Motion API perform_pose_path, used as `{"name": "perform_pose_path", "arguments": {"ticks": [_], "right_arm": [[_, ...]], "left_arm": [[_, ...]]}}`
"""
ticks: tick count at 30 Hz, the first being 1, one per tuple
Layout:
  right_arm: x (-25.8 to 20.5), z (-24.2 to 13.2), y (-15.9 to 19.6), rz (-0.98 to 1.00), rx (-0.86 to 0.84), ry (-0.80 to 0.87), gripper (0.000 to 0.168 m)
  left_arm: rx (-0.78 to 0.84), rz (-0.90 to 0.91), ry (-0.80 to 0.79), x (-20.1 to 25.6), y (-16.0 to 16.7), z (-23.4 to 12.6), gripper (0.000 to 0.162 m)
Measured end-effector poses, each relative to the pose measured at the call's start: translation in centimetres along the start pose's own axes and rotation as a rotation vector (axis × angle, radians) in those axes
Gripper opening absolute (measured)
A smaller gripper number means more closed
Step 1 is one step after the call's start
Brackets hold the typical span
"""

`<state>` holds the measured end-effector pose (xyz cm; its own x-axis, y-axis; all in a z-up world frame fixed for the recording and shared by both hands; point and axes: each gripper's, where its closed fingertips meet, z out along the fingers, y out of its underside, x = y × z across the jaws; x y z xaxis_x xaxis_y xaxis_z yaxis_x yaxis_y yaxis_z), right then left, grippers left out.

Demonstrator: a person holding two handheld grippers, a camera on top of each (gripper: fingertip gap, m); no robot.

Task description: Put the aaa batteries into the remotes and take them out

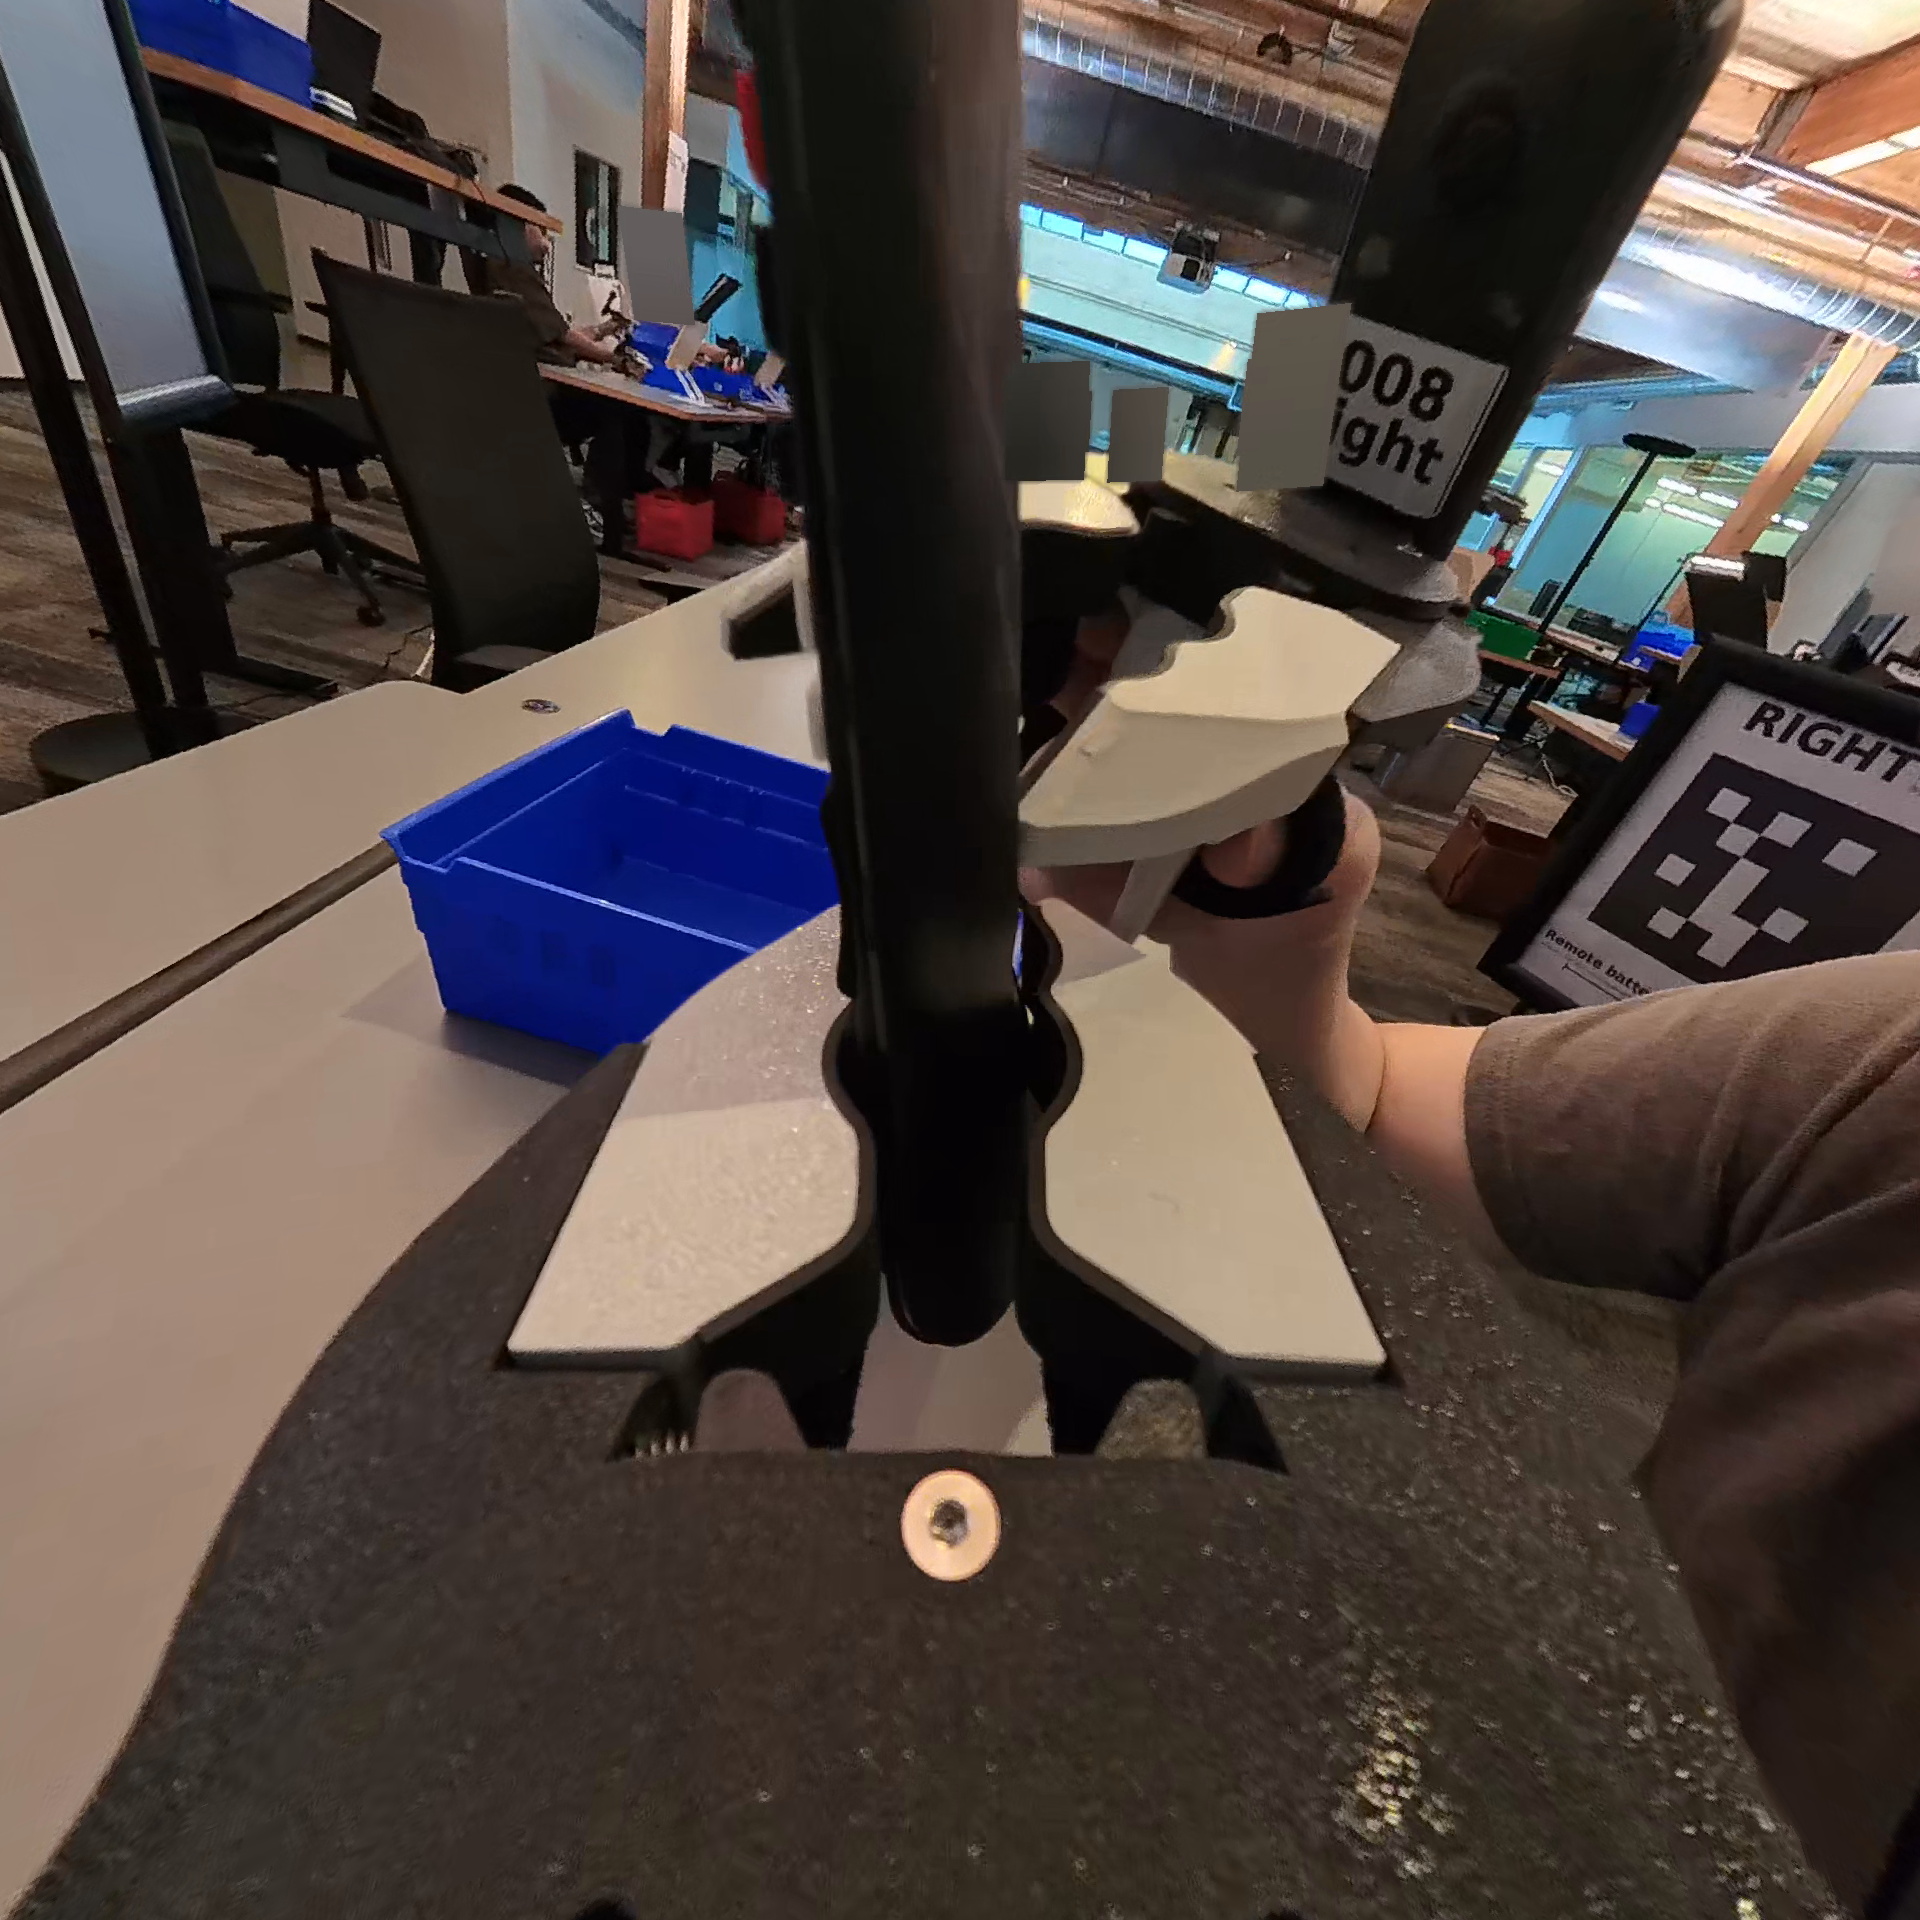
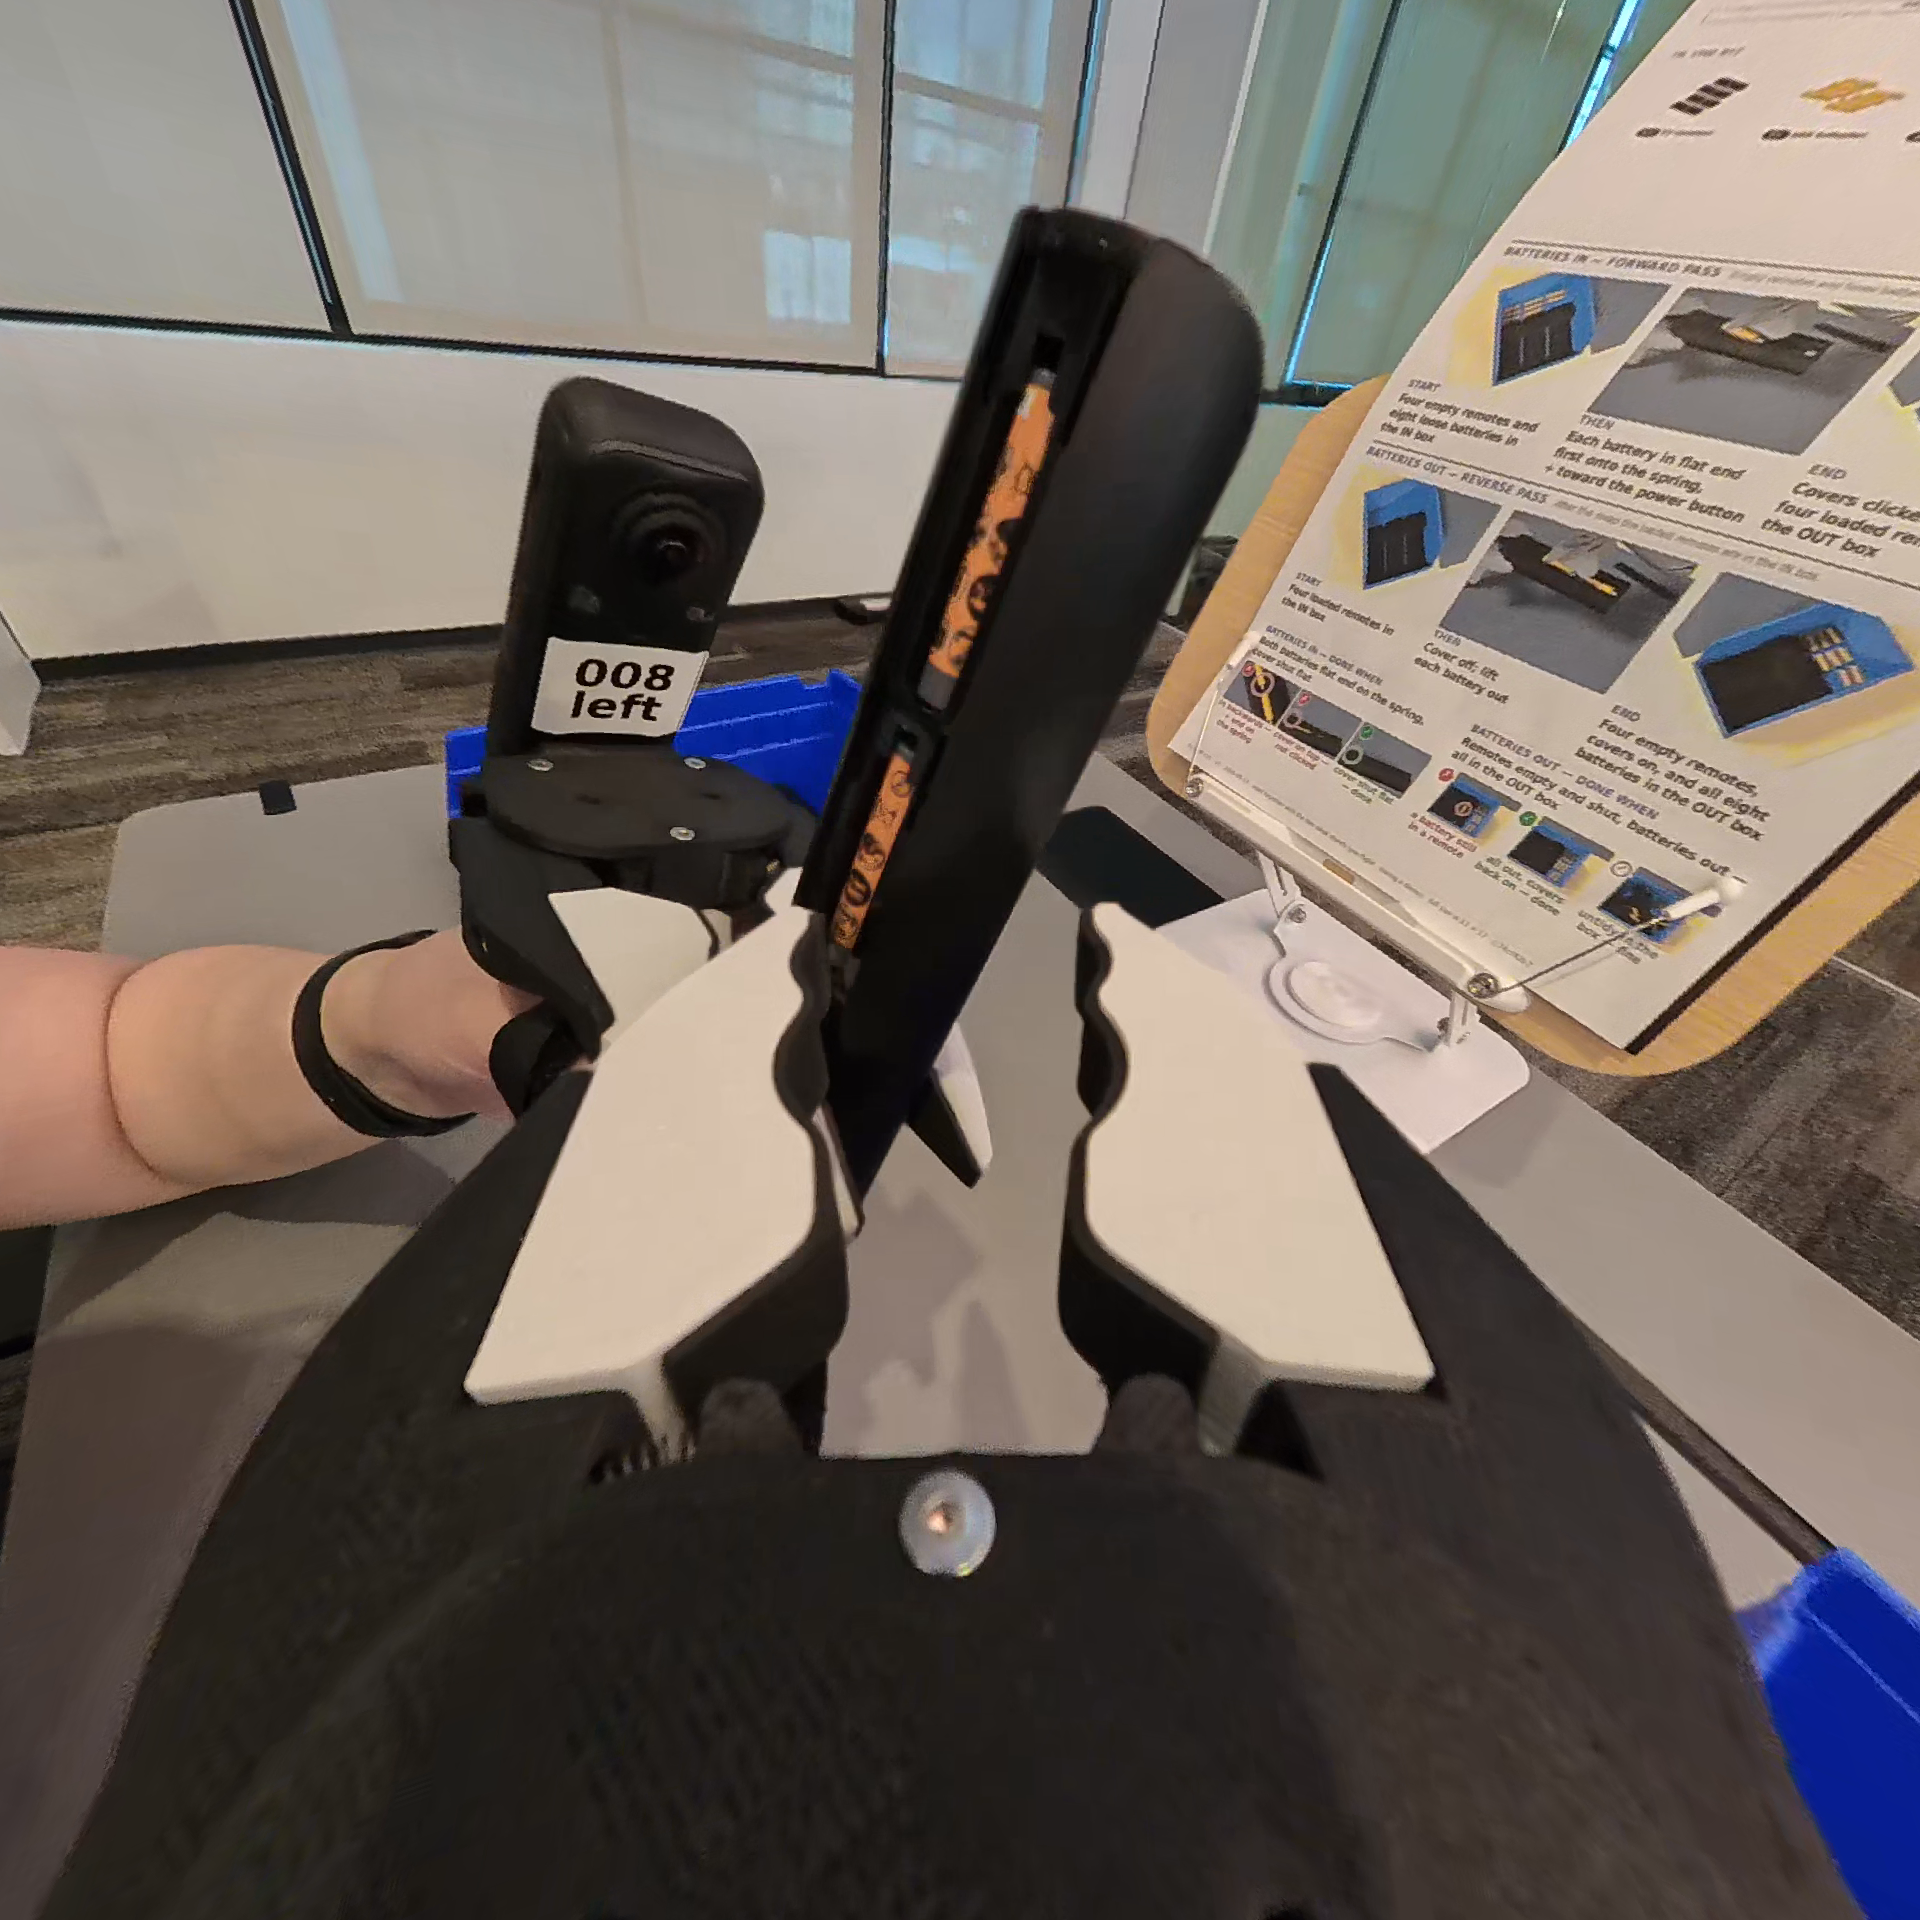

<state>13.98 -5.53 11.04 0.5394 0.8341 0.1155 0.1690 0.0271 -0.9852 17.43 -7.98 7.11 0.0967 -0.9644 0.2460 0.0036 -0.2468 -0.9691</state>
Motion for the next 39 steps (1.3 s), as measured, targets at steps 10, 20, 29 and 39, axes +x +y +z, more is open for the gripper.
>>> {"name": "perform_pose_path", "arguments": {"ticks": [10,20,29,39], "right_arm": [[0.3,-0.3,0.2,-0.110,-0.051,0.065,0.047],[0.6,-0.4,0.3,-0.183,-0.072,0.115,0.048],[1.5,-1.0,-0.3,-0.268,-0.042,0.169,0.047],[2.2,-1.0,0.6,-0.634,-0.094,0.208,0.110]], "left_arm": [[-0.040,-0.052,0.015,-0.1,0.6,0.1,0.026],[-0.055,-0.082,0.016,-0.3,0.8,0.1,0.026],[-0.108,-0.122,0.009,-0.8,1.4,-0.1,0.025],[-0.257,-0.241,0.004,-2.2,3.7,-0.5,0.026]]}}
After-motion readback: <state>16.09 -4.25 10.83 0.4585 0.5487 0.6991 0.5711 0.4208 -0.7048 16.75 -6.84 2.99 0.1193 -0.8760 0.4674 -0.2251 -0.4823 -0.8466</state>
